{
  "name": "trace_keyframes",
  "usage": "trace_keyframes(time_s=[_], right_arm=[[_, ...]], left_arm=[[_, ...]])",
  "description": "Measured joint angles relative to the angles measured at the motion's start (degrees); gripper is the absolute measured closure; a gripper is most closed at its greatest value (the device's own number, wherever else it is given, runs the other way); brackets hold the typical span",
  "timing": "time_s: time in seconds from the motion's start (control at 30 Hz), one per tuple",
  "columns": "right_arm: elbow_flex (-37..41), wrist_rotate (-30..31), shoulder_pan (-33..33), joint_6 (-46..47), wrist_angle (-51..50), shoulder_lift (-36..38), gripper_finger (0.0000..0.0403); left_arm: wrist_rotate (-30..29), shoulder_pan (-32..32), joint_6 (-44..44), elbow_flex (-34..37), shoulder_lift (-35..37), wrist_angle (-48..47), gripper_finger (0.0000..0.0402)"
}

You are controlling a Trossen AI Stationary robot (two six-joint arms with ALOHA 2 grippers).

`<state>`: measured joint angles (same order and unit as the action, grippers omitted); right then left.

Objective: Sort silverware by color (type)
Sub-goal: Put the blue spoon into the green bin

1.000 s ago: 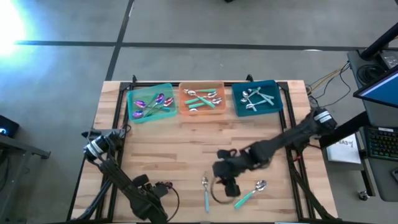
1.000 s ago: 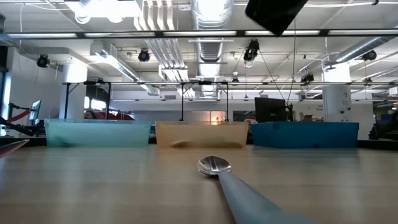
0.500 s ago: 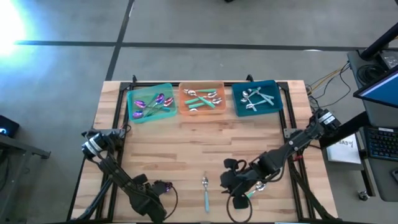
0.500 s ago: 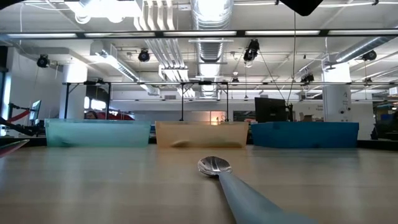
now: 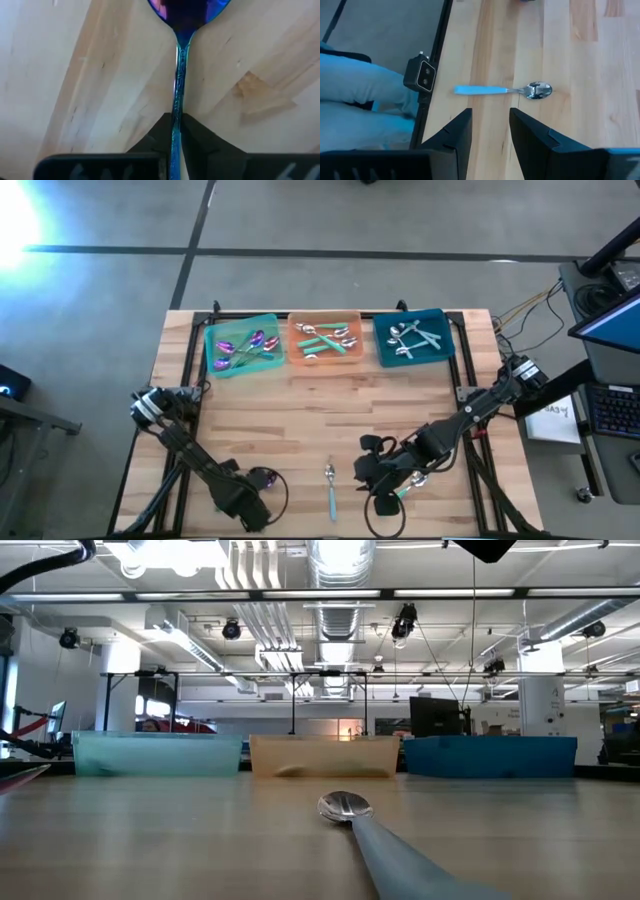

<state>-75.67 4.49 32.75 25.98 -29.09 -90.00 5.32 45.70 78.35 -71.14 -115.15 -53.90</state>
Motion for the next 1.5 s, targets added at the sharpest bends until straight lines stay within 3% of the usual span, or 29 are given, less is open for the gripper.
trace_keyframes(time_s=[0.1,0.2,0.43,0.57,0.73,0.9,1.07,1.33,1.5], right_arm=[[-0.8,0.0,0.0,0.0,-0.8,0.0,0.0282],[-1.6,0.0,0.0,-0.4,-1.1,0.0,0.0282],[-3.0,0.1,-0.2,-3.0,-1.9,0.7,0.0282],[-3.5,0.5,-1.1,-4.2,-2.5,0.9,0.0282],[-3.5,0.7,-3.2,-6.6,-3.0,1.0,0.0282],[-3.5,0.7,-6.1,-7.5,-5.4,1.0,0.0282],[-3.4,1.6,-8.3,-8.6,-8.3,1.0,0.0282],[-3.2,2.1,-10.0,-8.7,-11.3,1.0,0.0282],[-3.2,3.1,-9.9,-8.7,-11.5,1.0,0.0282]], left_arm=[[-2.8,-0.3,-0.3,-1.9,0.6,-2.4,0.0396],[-11.4,-0.4,0.9,-3.4,2.2,-5.6,0.0397],[-22.7,-1.2,3.2,-7.0,8.6,-10.3,0.04],[-32.7,-3.6,3.6,-7.8,13.0,-17.2,0.04],[-39.8,-8.8,0.3,-7.1,19.2,-24.2,0.0401],[-45.5,-17.9,-8.3,-6.9,25.8,-28.6,0.0401],[-49.3,-31.2,-21.6,-6.9,31.4,-28.7,0.0401],[-49.3,-56.7,-39.4,-6.9,34.6,-28.2,0.0401],[-45.2,-68.9,-48.2,-6.5,33.9,-26.2,0.0401]])
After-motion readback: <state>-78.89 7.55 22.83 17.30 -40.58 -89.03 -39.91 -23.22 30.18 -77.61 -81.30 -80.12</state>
